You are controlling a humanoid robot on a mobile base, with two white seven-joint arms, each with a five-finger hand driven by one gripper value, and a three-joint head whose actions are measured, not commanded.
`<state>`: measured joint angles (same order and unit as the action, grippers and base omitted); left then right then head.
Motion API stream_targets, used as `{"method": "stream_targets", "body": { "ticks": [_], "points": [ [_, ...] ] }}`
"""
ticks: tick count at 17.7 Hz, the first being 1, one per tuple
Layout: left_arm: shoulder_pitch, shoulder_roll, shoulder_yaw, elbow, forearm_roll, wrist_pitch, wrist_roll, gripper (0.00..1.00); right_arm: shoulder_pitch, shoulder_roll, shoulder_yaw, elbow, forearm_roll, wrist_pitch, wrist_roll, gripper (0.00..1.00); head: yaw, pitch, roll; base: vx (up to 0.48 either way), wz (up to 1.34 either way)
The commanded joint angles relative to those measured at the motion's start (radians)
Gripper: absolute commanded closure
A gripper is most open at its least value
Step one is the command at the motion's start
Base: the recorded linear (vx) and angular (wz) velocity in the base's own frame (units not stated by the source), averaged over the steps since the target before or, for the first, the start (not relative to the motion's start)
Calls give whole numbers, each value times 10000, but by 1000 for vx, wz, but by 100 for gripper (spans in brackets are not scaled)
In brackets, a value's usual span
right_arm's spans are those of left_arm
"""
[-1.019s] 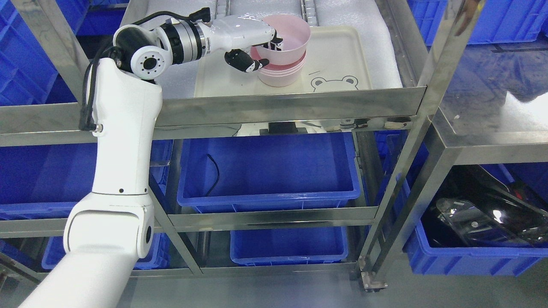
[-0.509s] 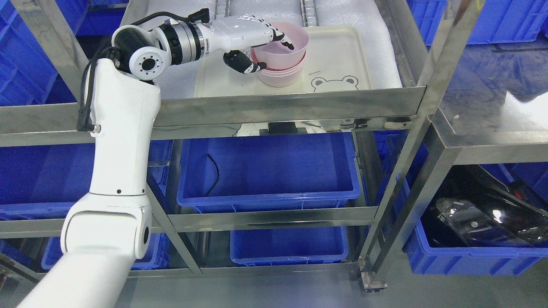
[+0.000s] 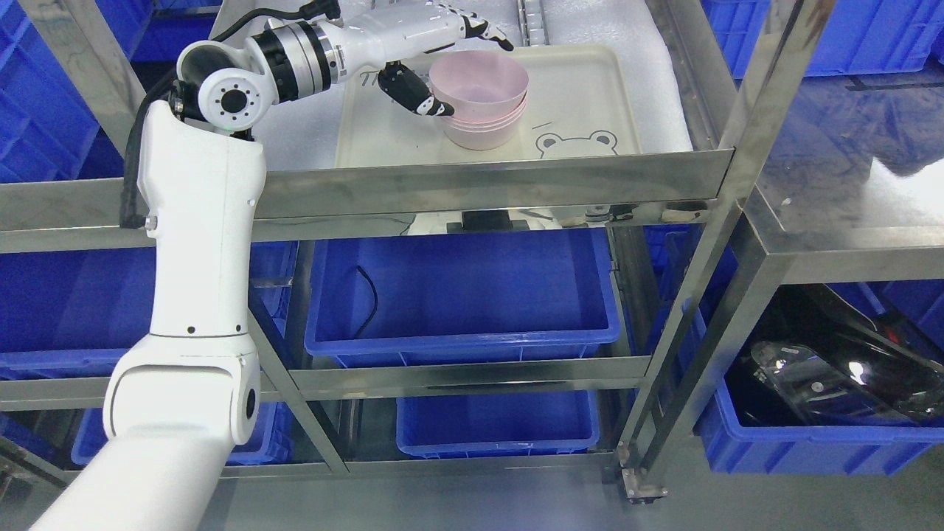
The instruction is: Stack pink IKEA bowl on shelf middle layer
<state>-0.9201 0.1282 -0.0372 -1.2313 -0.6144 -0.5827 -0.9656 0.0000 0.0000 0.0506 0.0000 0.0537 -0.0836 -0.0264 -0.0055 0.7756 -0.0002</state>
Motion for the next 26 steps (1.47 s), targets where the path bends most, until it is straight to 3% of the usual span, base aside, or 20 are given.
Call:
{"method": "stream_targets", "body": {
  "ticks": [1,3,5,7,10,13,15,17,22,26],
  "points": [
    [380,268,80,-265,1817,243,-24,19,230,-175,0,-175,0,8,3,0,0,0,0,0,0],
    [411,-189,65,-327,2884,594,-24,19,230,-175,0,-175,0,8,3,0,0,0,0,0,0],
    [441,-1107,65,-754,4664,2122,7,19,230,-175,0,-175,0,8,3,0,0,0,0,0,0],
    [731,-1107,-650,-1490,5175,2850,114,16,230,-175,0,-175,0,8,3,0,0,0,0,0,0],
    [2017,-1107,-4159,-2487,5438,2714,1304,16,230,-175,0,-175,0,8,3,0,0,0,0,0,0],
    [3581,-1107,-5073,-3163,5423,1965,1403,16,230,-175,0,-175,0,8,3,0,0,0,0,0,0],
    [4366,-1107,-5074,-3211,5423,1000,1097,16,230,-175,0,-175,0,8,3,0,0,0,0,0,0],
    [5025,-441,-4983,-3211,5423,-211,1096,16,230,-175,0,-175,0,8,3,0,0,0,0,0,0],
    [6634,-299,-3452,-3089,5407,-477,1187,16,230,-175,0,-175,0,8,3,0,0,0,0,0,0],
    [8766,-1107,-2071,-2248,5392,-477,1234,15,230,-175,0,-175,0,8,3,0,0,0,0,0,0]
  ]
}}
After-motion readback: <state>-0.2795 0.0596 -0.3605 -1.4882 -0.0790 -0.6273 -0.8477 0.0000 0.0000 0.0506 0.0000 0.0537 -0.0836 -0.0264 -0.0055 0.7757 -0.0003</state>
